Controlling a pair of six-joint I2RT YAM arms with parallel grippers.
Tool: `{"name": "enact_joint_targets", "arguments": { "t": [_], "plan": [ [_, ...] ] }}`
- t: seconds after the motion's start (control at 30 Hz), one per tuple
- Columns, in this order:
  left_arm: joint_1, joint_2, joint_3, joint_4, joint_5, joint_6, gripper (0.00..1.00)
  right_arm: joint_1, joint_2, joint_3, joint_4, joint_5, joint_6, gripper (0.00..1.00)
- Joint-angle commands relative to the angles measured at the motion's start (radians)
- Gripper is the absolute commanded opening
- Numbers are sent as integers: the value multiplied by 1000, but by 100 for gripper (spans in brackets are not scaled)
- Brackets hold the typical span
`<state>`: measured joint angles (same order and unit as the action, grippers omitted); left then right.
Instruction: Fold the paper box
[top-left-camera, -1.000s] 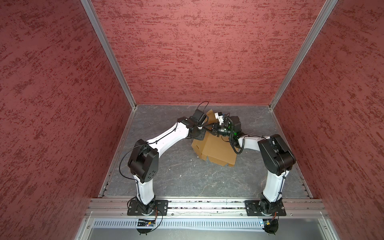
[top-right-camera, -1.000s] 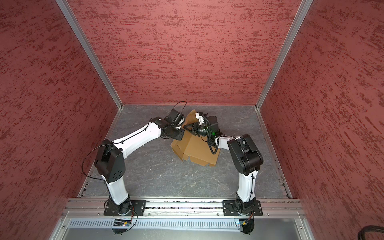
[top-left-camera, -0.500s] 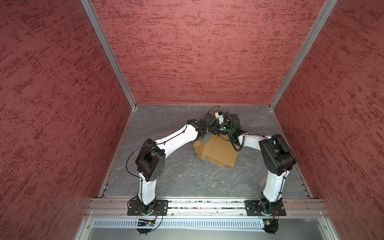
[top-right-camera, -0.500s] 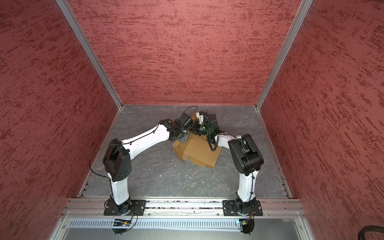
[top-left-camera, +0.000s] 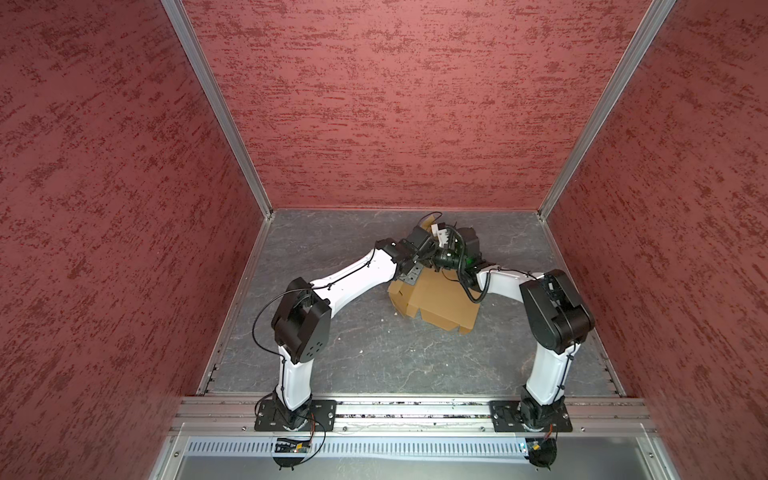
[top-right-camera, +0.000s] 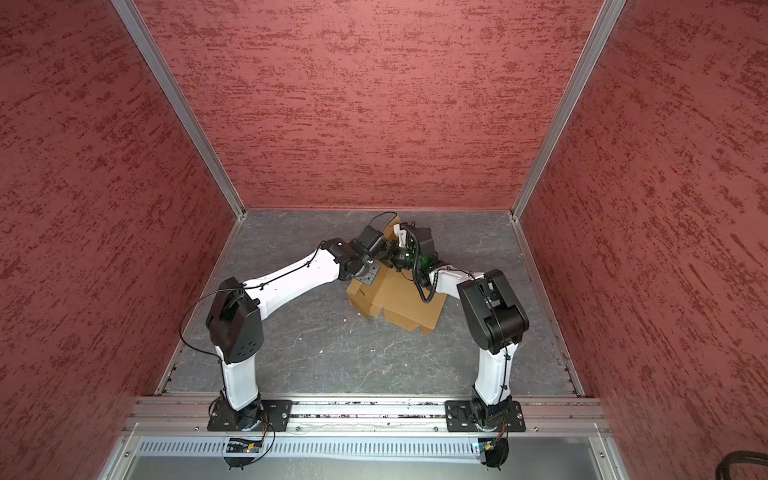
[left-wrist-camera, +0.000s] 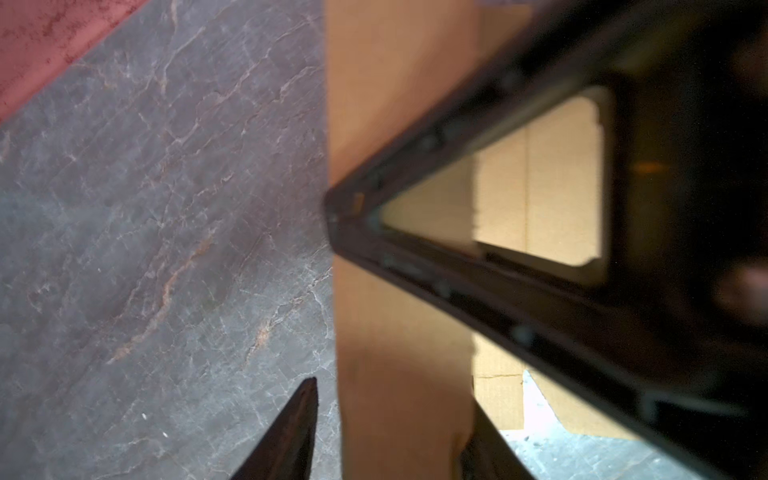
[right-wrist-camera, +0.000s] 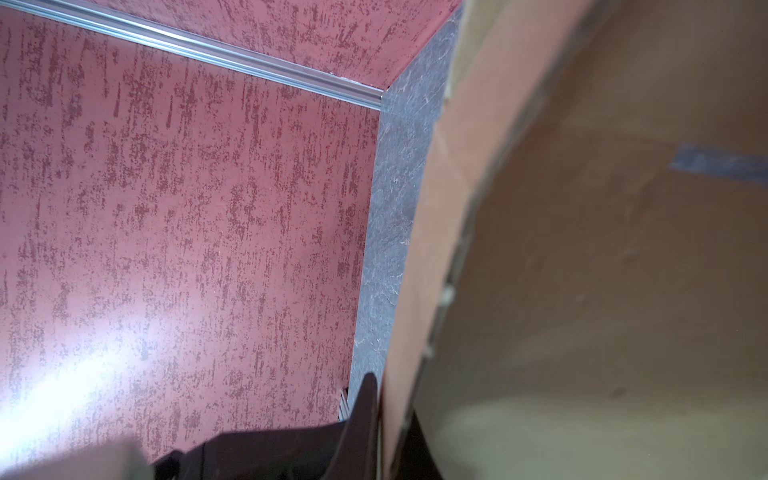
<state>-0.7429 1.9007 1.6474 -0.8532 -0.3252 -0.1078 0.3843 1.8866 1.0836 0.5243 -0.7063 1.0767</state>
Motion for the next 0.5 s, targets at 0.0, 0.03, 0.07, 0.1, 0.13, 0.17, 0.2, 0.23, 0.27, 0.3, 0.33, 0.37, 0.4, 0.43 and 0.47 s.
{"name": "enact_joint_targets", "arguments": {
  "t": [0.0, 0.03, 0.07, 0.1, 0.13, 0.17, 0.2, 0.23, 0.27, 0.3, 0.33, 0.37, 0.4, 0.43, 0.47],
  "plan": [
    [43, -82, -19, 50, 43, 9, 60, 1, -45, -11, 56, 73, 39, 7],
    [56, -100, -24, 56, 62, 9, 62, 2, -47, -10, 52, 87, 45, 7],
    [69, -121, -31, 60, 85, 8, 64, 5, -49, -7, 40, 106, 57, 7],
    [82, -143, -40, 67, 105, 8, 66, 7, -49, -2, 24, 123, 69, 7],
    [92, -163, -49, 73, 119, 7, 67, 7, -47, 3, 7, 134, 84, 7],
    [105, -185, -61, 78, 134, 7, 70, 10, -44, 8, -9, 144, 104, 7],
    [113, -206, -74, 81, 146, 7, 71, 11, -40, 9, -11, 149, 122, 6],
    [124, -231, -91, 83, 157, 5, 72, 14, -38, 13, -16, 158, 142, 6],
    [136, -258, -114, 86, 164, 0, 72, 17, -38, 19, -29, 163, 149, 6],
    [145, -283, -138, 92, 171, -3, 73, 20, -40, 25, -43, 170, 156, 6],
    [158, -315, -171, 99, 178, -11, 73, 22, -43, 30, -56, 180, 158, 6],
    [172, -349, -206, 107, 194, -22, 73, 24, -49, 37, -74, 188, 158, 6],
    [187, -380, -242, 113, 204, -33, 73, 25, -53, 42, -92, 197, 157, 6],
    [204, -421, -283, 118, 216, -48, 73, 27, -58, 45, -102, 204, 158, 6],
    [225, -462, -326, 125, 230, -64, 73, 27, -61, 47, -108, 207, 159, 6]
  ]
}}
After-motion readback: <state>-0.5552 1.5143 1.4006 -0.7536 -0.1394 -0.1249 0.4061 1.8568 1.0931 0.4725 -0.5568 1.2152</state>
